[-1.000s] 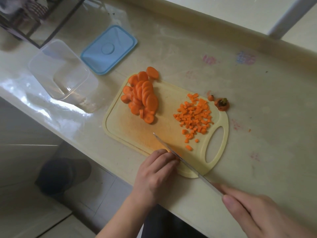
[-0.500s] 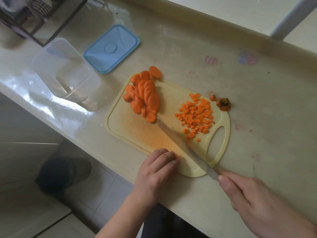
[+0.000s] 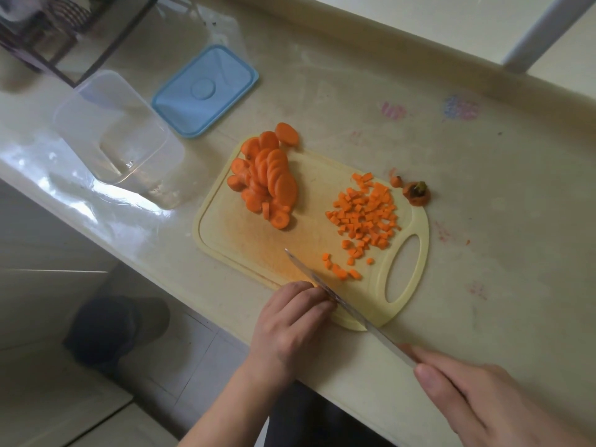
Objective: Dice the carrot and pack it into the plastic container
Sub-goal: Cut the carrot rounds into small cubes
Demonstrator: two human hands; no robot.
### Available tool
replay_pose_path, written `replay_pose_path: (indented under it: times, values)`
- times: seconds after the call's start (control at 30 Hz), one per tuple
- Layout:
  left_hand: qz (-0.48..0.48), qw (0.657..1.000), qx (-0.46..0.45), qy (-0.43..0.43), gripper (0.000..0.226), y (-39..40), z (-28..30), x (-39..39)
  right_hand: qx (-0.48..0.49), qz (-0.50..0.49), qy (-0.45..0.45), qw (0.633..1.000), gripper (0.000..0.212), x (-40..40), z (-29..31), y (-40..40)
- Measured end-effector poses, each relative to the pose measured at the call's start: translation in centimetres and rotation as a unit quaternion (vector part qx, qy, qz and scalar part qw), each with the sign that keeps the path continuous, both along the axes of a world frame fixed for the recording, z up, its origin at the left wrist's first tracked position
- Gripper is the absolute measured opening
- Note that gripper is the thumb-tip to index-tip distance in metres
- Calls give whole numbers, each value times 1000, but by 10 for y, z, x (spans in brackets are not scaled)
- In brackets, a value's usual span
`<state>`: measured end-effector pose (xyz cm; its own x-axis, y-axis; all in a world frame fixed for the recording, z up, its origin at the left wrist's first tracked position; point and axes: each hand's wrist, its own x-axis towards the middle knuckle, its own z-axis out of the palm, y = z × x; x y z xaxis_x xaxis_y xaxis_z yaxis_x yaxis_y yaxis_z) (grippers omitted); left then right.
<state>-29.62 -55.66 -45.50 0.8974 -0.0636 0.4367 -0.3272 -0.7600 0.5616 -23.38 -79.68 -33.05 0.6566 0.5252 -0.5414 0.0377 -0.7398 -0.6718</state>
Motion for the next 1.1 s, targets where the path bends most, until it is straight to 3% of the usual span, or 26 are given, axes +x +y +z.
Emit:
replay_pose_path:
  times: [0.17, 0.3, 0.43, 0.63, 0.83, 1.1]
  values:
    - [6, 1000, -2, 1, 15, 0, 0, 0, 8, 44, -23, 999, 47, 5, -7, 13]
    - [5, 1000, 1, 1, 14, -1, 0, 1, 40, 37, -11, 998, 53, 12, -7, 24]
    - [8, 1000, 15, -10, 12, 0, -4, -1, 58, -3, 2, 998, 29, 19, 7, 27]
    - [22, 999, -8, -42, 7, 0, 0, -2, 45, 2, 18, 999, 26, 15, 18, 25]
    - [10, 998, -39, -40, 19, -1, 4, -1, 15, 17, 12, 1000, 59, 0, 11, 12]
    - [11, 999, -20, -30, 14, 1, 2, -3, 6, 27, -7, 1000, 62, -1, 0, 6]
